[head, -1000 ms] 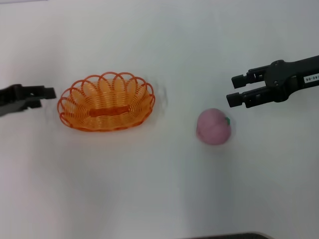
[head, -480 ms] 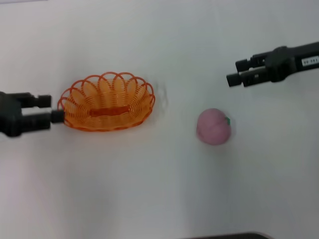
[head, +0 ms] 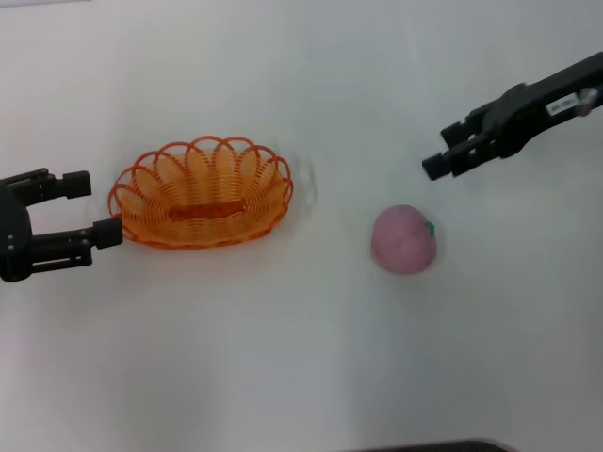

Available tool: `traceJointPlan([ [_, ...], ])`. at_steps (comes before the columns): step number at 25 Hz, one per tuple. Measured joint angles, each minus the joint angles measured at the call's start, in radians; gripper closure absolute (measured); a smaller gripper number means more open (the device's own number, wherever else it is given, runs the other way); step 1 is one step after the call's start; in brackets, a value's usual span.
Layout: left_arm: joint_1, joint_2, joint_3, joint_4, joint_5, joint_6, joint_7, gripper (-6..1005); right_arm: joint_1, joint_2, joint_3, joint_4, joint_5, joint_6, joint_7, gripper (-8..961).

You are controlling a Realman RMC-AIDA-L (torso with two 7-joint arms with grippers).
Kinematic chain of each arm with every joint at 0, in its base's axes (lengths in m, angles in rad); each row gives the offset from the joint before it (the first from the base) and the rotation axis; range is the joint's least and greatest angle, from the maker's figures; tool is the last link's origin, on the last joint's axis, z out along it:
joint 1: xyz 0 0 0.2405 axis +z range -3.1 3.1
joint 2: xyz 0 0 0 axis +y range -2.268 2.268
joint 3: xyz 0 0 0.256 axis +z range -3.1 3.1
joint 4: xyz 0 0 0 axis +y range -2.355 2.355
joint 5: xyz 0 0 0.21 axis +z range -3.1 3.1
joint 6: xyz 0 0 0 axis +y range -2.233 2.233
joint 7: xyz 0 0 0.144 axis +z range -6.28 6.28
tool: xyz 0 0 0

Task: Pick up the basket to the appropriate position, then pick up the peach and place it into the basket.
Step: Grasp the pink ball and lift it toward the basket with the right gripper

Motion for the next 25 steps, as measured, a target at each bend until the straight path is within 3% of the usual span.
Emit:
traceJointPlan([
  [4,0.002,0.0,0.0,-0.014,0.003,-0.008,0.002,153,0.051,0.027,-0.065,-0.024,-0.085,-0.015,0.042,164],
  [15,-0.006,0.0,0.0,-0.057,0.0,-0.025,0.004,158,0.112,0.107,-0.244,-0.017,-0.213,0.06,0.096,163],
  [20,-0.008,0.0,0.0,-0.061,-0.004,-0.035,0.0,159,0.118,0.111,-0.31,0.003,-0.22,0.08,0.103,163],
  [25,-0.009,0.001,0.0,-0.079,-0.004,-0.04,0.0,159,0.119,0.111,-0.326,0.002,-0.219,0.08,0.103,349],
])
